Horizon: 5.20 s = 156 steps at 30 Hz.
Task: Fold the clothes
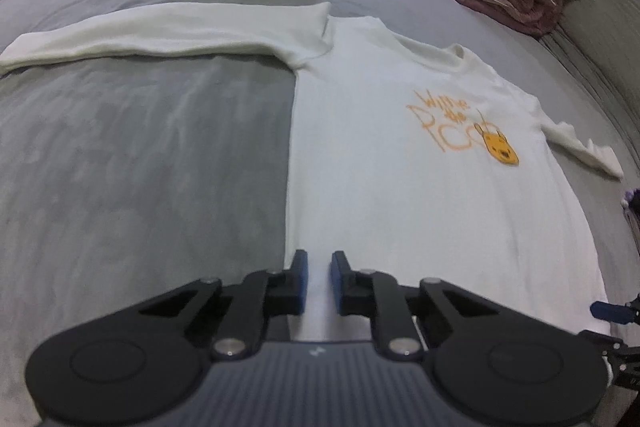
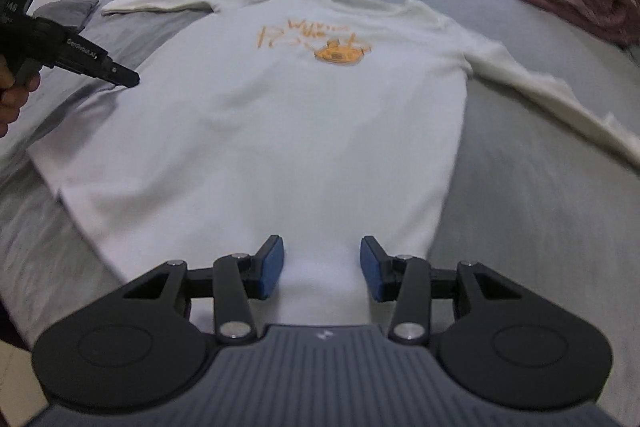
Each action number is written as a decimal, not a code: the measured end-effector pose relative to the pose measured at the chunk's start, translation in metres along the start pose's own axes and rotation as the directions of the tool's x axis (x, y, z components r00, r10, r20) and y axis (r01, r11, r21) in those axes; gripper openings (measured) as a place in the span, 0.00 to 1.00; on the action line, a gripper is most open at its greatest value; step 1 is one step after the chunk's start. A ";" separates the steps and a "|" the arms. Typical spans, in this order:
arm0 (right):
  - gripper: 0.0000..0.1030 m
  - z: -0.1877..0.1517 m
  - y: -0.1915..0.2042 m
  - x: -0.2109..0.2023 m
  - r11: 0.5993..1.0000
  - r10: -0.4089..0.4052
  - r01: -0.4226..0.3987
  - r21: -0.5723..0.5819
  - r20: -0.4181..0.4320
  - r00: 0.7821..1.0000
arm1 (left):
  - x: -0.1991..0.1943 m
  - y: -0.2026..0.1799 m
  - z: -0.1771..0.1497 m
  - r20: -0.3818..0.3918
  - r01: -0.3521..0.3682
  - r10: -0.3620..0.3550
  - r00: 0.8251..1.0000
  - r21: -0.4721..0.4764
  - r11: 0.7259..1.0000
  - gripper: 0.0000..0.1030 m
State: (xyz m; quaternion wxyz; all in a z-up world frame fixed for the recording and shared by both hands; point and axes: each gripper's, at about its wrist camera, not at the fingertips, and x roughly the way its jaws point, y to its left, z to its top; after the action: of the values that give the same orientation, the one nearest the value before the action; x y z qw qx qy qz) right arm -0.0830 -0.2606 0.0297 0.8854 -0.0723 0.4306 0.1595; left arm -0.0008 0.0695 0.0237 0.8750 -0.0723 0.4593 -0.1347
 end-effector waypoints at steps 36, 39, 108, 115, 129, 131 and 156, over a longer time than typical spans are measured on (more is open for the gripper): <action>0.18 -0.074 -0.052 -0.048 0.770 0.068 -0.110 0.628 0.091 0.994 | -0.063 0.052 -0.086 0.050 0.176 -0.170 0.984 -0.351 0.919 0.37; 0.19 -0.076 -0.047 -0.048 0.790 0.059 -0.109 0.604 0.102 0.993 | -0.058 0.050 -0.086 0.034 0.178 -0.177 0.984 -0.345 0.922 0.39; 0.09 0.062 -0.056 0.041 0.981 -0.012 0.012 0.191 0.003 1.000 | 0.017 -0.046 0.021 0.057 -0.131 0.126 0.990 0.103 0.986 0.36; 0.05 0.095 -0.065 0.065 0.988 -0.036 0.034 0.149 0.008 0.999 | 0.037 -0.047 0.046 0.076 -0.150 0.144 0.987 0.086 0.985 0.37; 0.00 0.139 -0.121 0.109 0.969 -0.046 0.019 0.248 0.102 0.994 | 0.066 -0.034 0.091 0.129 -0.132 0.123 0.984 0.063 0.989 0.38; 0.00 0.143 -0.126 0.115 0.970 -0.071 0.042 0.240 0.114 0.991 | 0.068 -0.034 0.094 0.130 -0.132 0.123 0.984 0.061 0.989 0.38; 0.00 0.129 -0.218 0.097 0.854 -0.179 0.114 0.508 0.081 0.980 | 0.066 -0.022 0.093 0.145 -0.130 0.127 0.981 0.007 0.991 0.21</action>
State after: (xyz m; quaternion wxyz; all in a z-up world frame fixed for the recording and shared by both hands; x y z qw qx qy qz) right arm 0.1436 -0.4099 0.0317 0.9086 0.1372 0.3938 -0.0213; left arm 0.1077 0.0286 0.0300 0.9135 -0.0447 0.3973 -0.0761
